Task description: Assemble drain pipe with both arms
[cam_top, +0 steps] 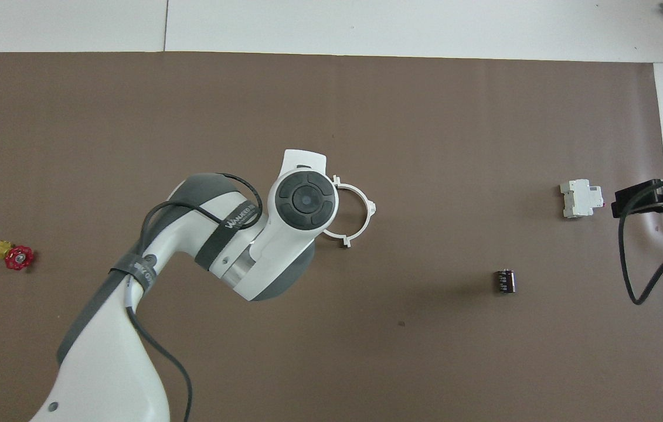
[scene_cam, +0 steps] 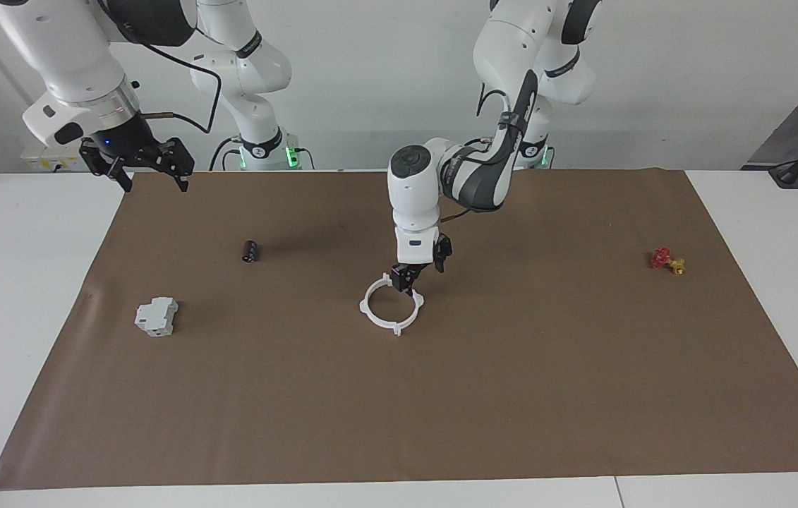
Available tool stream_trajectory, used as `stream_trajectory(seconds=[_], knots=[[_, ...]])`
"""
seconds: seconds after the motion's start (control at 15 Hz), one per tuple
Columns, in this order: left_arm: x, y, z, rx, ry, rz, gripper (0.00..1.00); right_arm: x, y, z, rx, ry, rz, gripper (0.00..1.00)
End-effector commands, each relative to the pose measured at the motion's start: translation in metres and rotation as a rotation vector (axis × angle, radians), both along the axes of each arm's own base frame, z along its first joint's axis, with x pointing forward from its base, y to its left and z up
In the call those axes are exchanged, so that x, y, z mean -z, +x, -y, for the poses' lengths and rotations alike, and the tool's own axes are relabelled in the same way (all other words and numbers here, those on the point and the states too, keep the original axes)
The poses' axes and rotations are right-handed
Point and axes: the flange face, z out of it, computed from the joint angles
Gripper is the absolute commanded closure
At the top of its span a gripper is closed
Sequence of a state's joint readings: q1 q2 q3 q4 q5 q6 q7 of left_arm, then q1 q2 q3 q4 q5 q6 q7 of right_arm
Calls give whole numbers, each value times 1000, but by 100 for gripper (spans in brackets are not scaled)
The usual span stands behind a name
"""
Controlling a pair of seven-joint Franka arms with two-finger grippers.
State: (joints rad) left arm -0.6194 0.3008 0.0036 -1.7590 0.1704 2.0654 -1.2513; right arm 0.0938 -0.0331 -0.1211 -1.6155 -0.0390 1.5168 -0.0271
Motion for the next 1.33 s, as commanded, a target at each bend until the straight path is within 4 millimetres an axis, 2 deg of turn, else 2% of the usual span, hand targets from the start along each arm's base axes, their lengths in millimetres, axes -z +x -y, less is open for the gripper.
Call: stream_trajectory(seconds=[0.0,0.27,0.47,0.53,0.6,0.73,0.8,0.86,1.06,1.26], knots=[[-64,-1,-61,112,-21,-83,0,-3,-1,1,6,21,22,0],[-114,10,-172,276,-2,-185,0,-3,-1,1,4,21,20,0],[-152,14,-294,388,-60,-207,0,-3,-1,0,4,23,22,0],[-161,10,-335,415,-84,-214,0,-3,-1,0,4,23,22,0],[-171,3,-367,448,-91,-223,0,-3,-1,0,4,23,22,0],[-188,-16,-411,496,-104,-236,0,-3,-1,0,4,23,22,0],[-200,-26,-421,504,-102,-229,0,-3,-1,0,4,23,22,0],[-206,-30,-423,501,-100,-225,0,-3,-1,0,4,23,22,0],[-206,-26,-396,548,-72,-216,0,-3,-1,1,4,21,22,0],[-208,-26,-382,556,-67,-211,0,-3,-1,0,4,23,22,0]])
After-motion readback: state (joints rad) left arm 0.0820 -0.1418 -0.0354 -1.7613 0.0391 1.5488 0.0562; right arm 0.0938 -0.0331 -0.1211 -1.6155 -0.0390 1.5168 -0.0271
